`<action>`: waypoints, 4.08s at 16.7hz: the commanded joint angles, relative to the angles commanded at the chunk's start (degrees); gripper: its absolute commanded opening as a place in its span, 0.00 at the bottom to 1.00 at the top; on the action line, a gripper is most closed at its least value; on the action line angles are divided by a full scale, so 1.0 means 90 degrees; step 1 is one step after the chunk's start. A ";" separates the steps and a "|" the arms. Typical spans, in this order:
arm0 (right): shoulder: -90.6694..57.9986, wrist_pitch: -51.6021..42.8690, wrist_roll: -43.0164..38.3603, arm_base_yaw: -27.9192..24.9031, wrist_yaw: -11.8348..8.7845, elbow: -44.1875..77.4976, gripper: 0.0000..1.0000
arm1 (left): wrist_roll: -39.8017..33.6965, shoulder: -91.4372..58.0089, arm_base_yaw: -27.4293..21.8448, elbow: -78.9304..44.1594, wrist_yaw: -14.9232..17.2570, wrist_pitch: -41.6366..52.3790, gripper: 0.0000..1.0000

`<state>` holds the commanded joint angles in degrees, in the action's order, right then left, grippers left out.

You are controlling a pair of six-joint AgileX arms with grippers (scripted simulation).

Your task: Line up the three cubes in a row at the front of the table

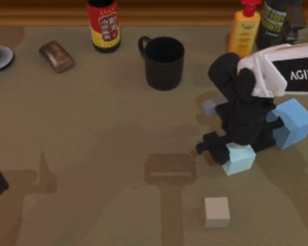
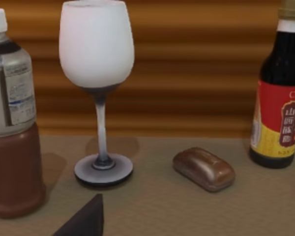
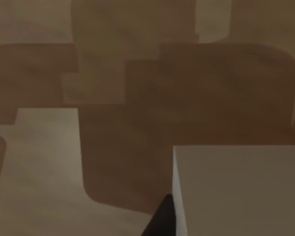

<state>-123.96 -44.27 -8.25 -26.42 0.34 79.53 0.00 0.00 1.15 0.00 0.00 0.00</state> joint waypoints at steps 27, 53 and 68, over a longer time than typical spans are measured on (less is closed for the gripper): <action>0.1181 -0.1813 -0.4496 -0.2559 0.0068 0.0473 0.00 | 0.0000 0.0000 0.0000 0.0000 0.0000 0.0000 1.00; 0.0696 -0.0192 -0.4966 -0.2902 0.0094 -0.0545 0.45 | 0.0000 0.0000 0.0000 0.0000 0.0000 0.0000 1.00; 0.0696 -0.0192 -0.4966 -0.2902 0.0094 -0.0545 1.00 | 0.0000 0.0000 0.0000 0.0000 0.0000 0.0000 1.00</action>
<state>-117.70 -45.99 -52.94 -52.53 1.19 74.62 0.00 0.00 1.15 0.00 0.00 0.00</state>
